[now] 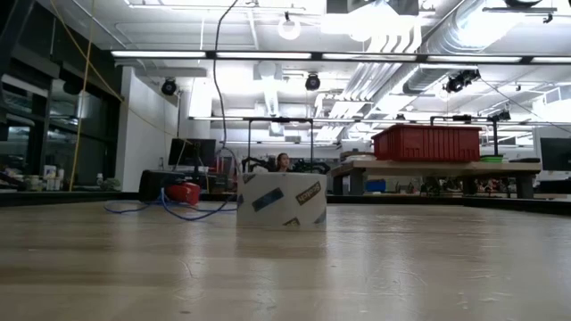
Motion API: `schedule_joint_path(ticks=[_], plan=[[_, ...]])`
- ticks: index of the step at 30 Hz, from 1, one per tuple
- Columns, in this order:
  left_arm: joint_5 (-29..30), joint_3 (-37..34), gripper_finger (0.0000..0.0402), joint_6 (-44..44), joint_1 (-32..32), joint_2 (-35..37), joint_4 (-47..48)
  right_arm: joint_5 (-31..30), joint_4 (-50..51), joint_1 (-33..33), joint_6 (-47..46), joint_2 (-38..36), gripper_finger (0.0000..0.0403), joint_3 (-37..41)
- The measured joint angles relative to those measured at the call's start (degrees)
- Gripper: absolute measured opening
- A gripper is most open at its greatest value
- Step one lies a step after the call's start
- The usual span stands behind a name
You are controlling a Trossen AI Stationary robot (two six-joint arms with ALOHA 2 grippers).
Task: Coil cords
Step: Coil the blue wire on the spool
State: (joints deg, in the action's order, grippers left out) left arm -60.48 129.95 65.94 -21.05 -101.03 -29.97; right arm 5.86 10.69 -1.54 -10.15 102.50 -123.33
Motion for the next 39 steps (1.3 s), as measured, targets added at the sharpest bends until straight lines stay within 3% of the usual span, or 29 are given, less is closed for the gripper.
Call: schedule_joint_path(ticks=[18, 32, 39], plan=[[1.50, 0.02, 0.0000, -5.94, -2.61, 1.98, 0.25, -1.18, 1.85, 0.00, 0.11, -0.09, 0.0087, -0.02], [2.31, 0.02, 0.0000, -8.59, -3.35, 1.98, 0.34, -1.18, 3.65, 0.00, 0.10, -0.09, 0.0080, -0.02], [2.27, 0.02, 0.0000, -6.14, -4.85, 1.98, 0.34, -1.18, 3.64, 0.02, 0.04, -0.11, 0.0038, -0.02]])
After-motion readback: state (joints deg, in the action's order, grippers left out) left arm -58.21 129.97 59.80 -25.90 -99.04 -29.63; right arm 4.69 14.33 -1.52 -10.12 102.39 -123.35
